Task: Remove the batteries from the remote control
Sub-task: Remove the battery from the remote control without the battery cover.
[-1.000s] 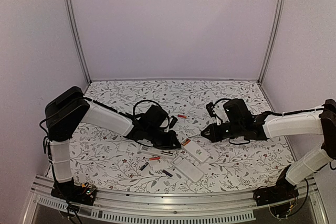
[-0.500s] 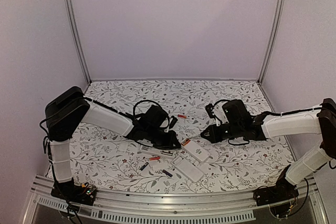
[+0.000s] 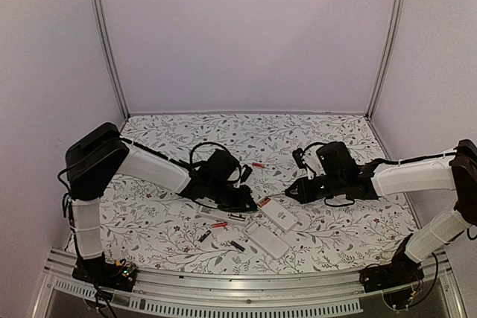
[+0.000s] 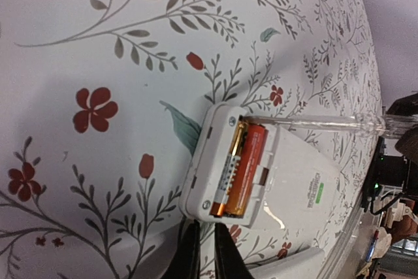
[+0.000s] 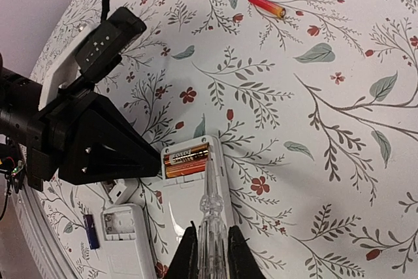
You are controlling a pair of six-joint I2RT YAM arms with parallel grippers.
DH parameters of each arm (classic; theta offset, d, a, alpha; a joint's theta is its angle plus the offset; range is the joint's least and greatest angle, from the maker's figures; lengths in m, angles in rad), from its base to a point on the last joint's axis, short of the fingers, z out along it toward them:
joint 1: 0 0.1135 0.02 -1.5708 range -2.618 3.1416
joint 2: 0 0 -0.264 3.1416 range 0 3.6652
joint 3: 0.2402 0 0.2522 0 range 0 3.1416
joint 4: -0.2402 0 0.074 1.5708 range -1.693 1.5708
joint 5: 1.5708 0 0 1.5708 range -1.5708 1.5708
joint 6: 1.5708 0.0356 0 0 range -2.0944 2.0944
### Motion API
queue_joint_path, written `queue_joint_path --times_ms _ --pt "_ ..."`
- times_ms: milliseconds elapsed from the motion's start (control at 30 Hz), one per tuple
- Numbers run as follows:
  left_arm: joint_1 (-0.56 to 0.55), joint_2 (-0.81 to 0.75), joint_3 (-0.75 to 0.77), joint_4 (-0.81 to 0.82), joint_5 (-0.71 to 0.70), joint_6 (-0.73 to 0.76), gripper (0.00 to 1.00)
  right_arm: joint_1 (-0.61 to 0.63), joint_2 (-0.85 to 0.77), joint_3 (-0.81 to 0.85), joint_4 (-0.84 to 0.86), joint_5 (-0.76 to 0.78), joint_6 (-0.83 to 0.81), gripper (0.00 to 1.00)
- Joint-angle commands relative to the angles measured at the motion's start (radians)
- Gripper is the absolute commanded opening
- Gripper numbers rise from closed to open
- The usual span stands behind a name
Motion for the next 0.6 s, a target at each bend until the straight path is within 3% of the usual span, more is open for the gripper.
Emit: queue_joint_path --times_ms 0,567 --pt "0.007 0.032 0.015 -0.012 -0.005 0.010 0.08 0.001 0.005 -0.023 0.007 -0.105 0.052 0.00" --pt "0.008 0.040 0.008 -0.012 -0.008 0.007 0.06 0.000 -0.039 -0.055 0.097 -0.298 0.255 0.00"
